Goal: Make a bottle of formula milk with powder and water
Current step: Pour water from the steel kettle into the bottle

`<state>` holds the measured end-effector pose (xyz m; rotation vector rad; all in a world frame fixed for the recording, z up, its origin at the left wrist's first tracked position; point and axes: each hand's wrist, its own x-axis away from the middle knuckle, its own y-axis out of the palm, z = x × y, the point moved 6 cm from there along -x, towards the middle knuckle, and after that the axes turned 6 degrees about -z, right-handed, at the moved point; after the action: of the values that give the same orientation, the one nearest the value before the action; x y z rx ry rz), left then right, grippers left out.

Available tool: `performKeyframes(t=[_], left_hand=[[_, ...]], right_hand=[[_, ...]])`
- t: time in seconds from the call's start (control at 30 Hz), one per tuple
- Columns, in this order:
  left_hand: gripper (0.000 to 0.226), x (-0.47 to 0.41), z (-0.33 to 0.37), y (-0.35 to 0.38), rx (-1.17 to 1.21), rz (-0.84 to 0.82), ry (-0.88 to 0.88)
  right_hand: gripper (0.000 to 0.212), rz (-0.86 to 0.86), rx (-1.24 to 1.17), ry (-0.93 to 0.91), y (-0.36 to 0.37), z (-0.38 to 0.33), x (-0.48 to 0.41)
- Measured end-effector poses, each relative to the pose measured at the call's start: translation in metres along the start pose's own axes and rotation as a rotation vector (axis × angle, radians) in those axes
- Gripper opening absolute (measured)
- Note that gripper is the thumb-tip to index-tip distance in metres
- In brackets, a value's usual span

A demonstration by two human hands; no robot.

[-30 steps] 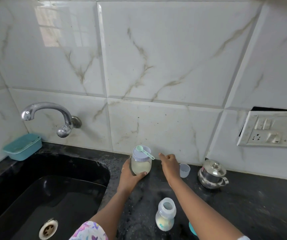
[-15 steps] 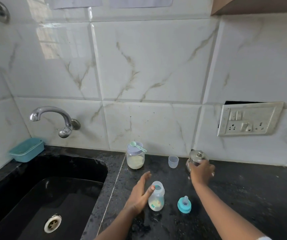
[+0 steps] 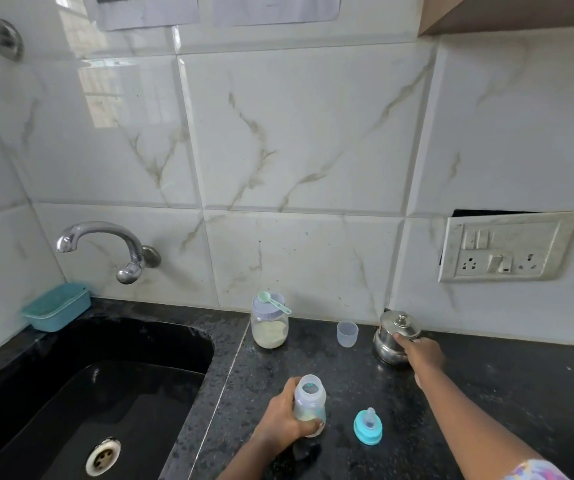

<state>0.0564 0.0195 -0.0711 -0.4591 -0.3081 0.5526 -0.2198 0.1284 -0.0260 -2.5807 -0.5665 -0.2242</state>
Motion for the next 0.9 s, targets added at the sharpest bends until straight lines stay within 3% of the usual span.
performKeyframes(t=[0.2, 0.43, 0.67, 0.77, 0.9], left_hand=[[0.05, -0.001, -0.003, 0.005, 0.057, -0.001, 0.0], [0.049, -0.003, -0.008, 0.005, 0.072, 0.018, -0.004], [0.047, 0.003, 0.014, -0.012, 0.289, 0.118, 0.033], [0.059, 0.007, 0.03, -0.016, 0.409, 0.125, 0.059], [0.054, 0.017, 0.052, -0.023, 0.34, 0.135, 0.138]], right_hand=[[0.025, -0.014, -0.216, 0.008, 0.001, 0.014, -0.008], [0.03, -0.083, -0.317, 0.029, -0.017, 0.018, -0.008], [0.038, -0.217, -0.214, -0.175, -0.033, -0.044, 0.028], [0.041, -0.325, -0.128, -0.243, -0.031, -0.077, 0.052], [0.045, -0.456, -0.05, -0.334, -0.026, -0.114, 0.079]])
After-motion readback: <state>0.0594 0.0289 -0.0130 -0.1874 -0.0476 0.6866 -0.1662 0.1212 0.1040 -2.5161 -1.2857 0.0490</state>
